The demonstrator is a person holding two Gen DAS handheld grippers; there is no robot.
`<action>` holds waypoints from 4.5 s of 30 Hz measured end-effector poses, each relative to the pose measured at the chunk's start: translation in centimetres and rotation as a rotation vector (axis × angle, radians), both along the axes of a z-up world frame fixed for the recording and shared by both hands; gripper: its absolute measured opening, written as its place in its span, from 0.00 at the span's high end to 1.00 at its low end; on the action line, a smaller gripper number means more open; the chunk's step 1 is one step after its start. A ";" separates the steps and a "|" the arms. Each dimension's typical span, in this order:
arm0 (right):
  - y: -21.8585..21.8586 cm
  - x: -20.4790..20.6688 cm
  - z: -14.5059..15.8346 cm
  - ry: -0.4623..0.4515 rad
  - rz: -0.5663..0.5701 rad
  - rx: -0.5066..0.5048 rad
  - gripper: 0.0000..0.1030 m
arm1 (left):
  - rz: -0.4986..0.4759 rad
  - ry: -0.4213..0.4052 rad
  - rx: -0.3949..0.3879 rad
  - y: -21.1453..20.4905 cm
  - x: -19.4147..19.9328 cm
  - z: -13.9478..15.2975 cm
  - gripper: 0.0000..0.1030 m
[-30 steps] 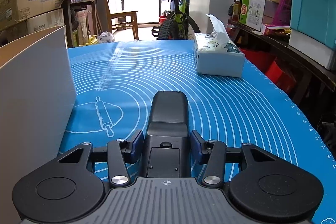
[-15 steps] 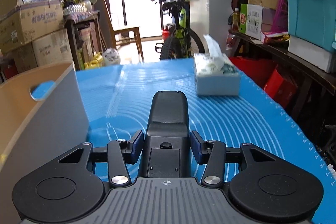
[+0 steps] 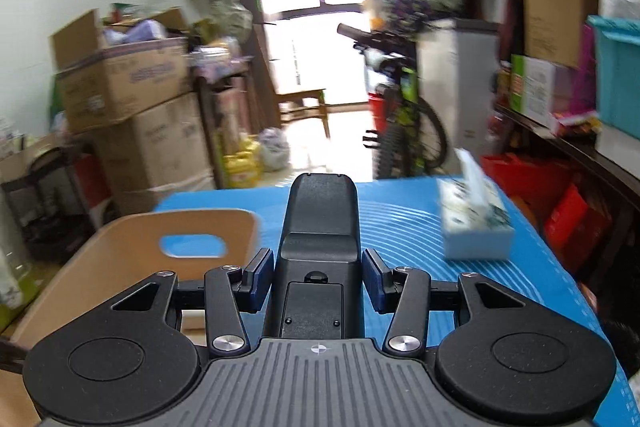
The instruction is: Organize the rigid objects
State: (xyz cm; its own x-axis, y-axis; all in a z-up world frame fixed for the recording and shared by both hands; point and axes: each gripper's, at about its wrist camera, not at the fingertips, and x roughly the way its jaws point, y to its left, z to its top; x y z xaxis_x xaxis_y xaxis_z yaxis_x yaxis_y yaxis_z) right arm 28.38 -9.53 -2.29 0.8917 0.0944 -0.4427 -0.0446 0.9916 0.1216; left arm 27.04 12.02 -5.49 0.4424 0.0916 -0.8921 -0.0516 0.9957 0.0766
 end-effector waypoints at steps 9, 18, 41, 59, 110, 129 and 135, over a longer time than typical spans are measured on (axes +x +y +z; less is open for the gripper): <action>6.0 0.1 1.3 0.052 0.155 -0.021 0.48 | -0.002 -0.001 -0.006 0.1 0.0 0.0 0.92; 10.3 0.8 -1.2 0.219 0.234 -0.080 0.48 | -0.004 -0.003 -0.005 0.1 0.0 -0.1 0.92; 10.1 0.5 -0.3 0.312 0.286 -0.118 0.31 | 0.007 -0.027 0.013 0.3 -0.4 0.9 0.90; 3.5 -6.4 6.6 0.195 0.237 -0.029 0.11 | 0.018 -0.225 0.047 -4.2 -7.0 8.4 0.37; -5.8 -25.6 6.9 0.134 0.136 -0.054 0.08 | -0.030 -0.395 0.043 -12.0 -23.9 8.9 0.30; -6.3 -28.7 4.8 0.058 0.129 -0.050 0.08 | -0.079 -0.413 0.053 -12.4 -25.9 6.0 0.30; -6.3 -29.4 4.5 0.023 0.115 -0.053 0.08 | -0.083 -0.444 0.026 -12.4 -26.3 5.9 0.30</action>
